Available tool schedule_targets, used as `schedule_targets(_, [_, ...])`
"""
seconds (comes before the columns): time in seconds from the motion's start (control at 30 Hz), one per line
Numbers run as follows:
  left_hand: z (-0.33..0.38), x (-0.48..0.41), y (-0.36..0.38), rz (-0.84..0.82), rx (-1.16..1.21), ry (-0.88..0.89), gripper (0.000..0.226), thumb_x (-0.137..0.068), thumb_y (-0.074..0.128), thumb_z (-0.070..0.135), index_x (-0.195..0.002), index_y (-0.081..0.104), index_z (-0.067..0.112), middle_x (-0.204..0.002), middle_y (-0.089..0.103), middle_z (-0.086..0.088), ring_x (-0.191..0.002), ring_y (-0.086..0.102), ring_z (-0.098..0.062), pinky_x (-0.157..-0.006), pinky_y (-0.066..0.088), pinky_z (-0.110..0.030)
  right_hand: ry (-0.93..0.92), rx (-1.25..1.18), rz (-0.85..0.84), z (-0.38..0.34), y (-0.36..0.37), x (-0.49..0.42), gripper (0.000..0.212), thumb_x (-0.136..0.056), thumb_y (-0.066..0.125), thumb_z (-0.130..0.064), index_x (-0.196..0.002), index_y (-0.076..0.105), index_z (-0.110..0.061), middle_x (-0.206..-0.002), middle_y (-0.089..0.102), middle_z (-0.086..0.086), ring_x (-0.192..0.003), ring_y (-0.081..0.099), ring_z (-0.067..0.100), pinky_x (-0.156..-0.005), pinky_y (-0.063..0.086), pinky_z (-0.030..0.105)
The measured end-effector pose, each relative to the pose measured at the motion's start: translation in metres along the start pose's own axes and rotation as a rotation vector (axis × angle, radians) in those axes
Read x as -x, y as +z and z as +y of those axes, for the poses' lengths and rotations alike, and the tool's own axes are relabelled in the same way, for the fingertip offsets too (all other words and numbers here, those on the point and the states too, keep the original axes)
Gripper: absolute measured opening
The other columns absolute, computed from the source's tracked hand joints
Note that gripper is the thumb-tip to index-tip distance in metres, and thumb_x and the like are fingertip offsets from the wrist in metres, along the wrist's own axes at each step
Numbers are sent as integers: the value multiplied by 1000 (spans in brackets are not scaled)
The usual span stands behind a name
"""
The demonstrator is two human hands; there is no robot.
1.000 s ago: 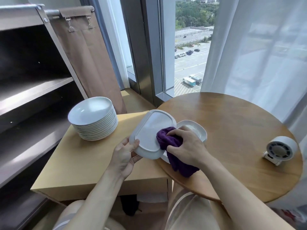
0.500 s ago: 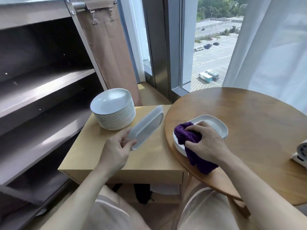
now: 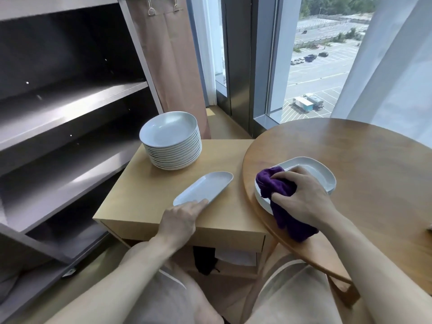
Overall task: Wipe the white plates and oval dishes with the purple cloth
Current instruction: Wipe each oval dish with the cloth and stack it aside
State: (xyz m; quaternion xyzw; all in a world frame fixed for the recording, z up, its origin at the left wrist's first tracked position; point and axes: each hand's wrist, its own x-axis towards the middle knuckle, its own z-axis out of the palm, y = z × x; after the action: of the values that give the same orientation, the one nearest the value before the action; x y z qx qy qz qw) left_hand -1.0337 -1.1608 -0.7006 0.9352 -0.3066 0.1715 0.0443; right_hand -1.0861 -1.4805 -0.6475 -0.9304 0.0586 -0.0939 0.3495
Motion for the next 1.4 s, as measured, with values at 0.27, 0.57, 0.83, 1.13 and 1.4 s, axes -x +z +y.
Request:
schedule_targets(0.27, [-8, 2, 24, -276, 77, -99, 37, -92, 59, 13, -121, 62, 35, -108, 62, 9, -91, 64, -22, -59, 36, -28, 34, -6, -11, -1, 0, 0, 50, -69, 63, -50, -118, 70, -44, -107, 52, -20, -103, 53, 13, -86, 42, 31])
schedule_targets(0.57, [-25, 6, 35, -337, 303, -326, 58, -81, 49, -4, -121, 68, 34, -131, 57, 17, -116, 58, -18, -82, 44, -31, 315, -118, 268, 13, -27, -7, 35, -69, 67, -47, -104, 70, -48, -104, 51, -19, -98, 54, 12, -82, 40, 29])
schedule_targets(0.83, [-54, 1, 43, -325, 428, -411, 66, -65, 42, -17, -94, 57, 40, -117, 54, 26, -107, 56, -16, -84, 50, -35, 481, -119, 372, 29, -48, -3, 36, -63, 59, -53, -97, 67, -48, -105, 52, -12, -98, 54, 16, -89, 46, 35])
schedule_targets(1.13, [-51, -37, 23, -476, 330, -279, 61, -73, 50, -4, -116, 53, 37, -130, 48, 22, -119, 51, -14, -80, 39, -28, 487, 21, 256, 26, -41, -8, 50, -70, 59, -53, -117, 71, -40, -116, 51, -5, -114, 55, 25, -106, 44, 50])
schedule_targets(1.4, [103, -88, 10, -415, 998, -312, 123, -71, 84, 62, -161, 5, 32, -165, 17, 13, -151, 16, -5, -122, 19, -30, 482, 454, 59, 25, -30, -20, 37, -83, 62, -51, -117, 68, -38, -119, 46, 1, -116, 43, 32, -98, 36, 48])
